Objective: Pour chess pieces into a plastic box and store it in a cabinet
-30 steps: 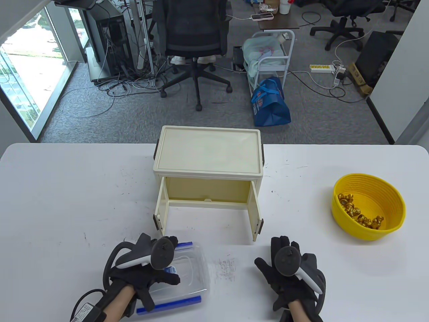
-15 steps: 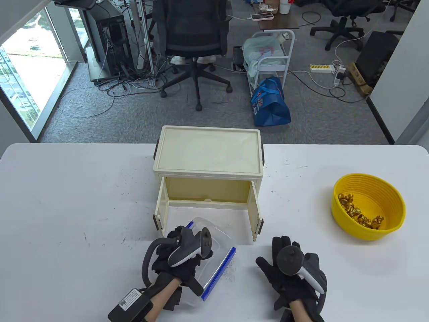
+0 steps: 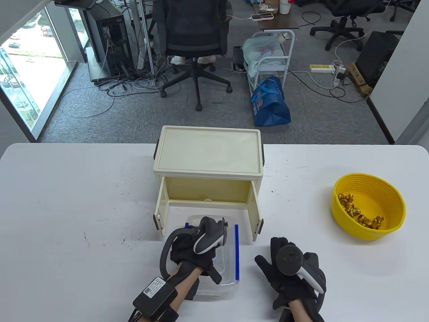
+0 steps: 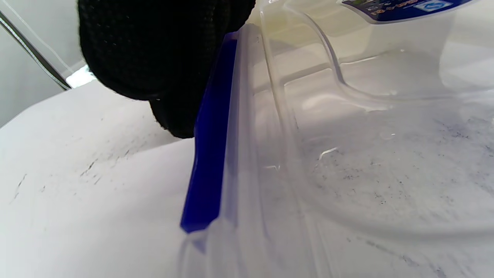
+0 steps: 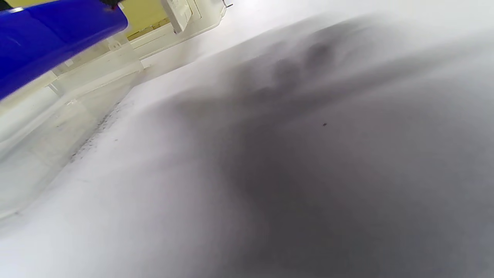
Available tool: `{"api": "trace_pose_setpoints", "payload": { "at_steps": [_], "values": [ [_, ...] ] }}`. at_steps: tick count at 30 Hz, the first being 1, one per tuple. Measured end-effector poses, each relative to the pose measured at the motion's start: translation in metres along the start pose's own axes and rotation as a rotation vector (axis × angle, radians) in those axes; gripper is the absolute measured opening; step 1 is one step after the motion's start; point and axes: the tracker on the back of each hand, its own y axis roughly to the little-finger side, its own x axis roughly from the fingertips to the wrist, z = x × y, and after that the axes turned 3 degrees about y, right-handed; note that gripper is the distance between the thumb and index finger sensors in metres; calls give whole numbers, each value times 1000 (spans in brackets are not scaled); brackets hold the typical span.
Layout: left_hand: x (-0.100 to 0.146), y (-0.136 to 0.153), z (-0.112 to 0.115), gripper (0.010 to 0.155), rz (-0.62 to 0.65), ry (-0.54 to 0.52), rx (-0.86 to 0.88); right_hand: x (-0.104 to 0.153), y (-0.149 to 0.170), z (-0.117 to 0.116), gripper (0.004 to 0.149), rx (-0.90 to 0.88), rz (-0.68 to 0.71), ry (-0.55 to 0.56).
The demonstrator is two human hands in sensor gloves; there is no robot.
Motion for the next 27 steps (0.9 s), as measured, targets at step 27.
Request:
{"api": "trace_pose_setpoints", "payload": {
  "at_steps": [27],
  "values": [
    [-10, 86, 108, 59, 449, -91, 994, -5, -65, -37, 63, -246, 194, -48]
  ]
}}
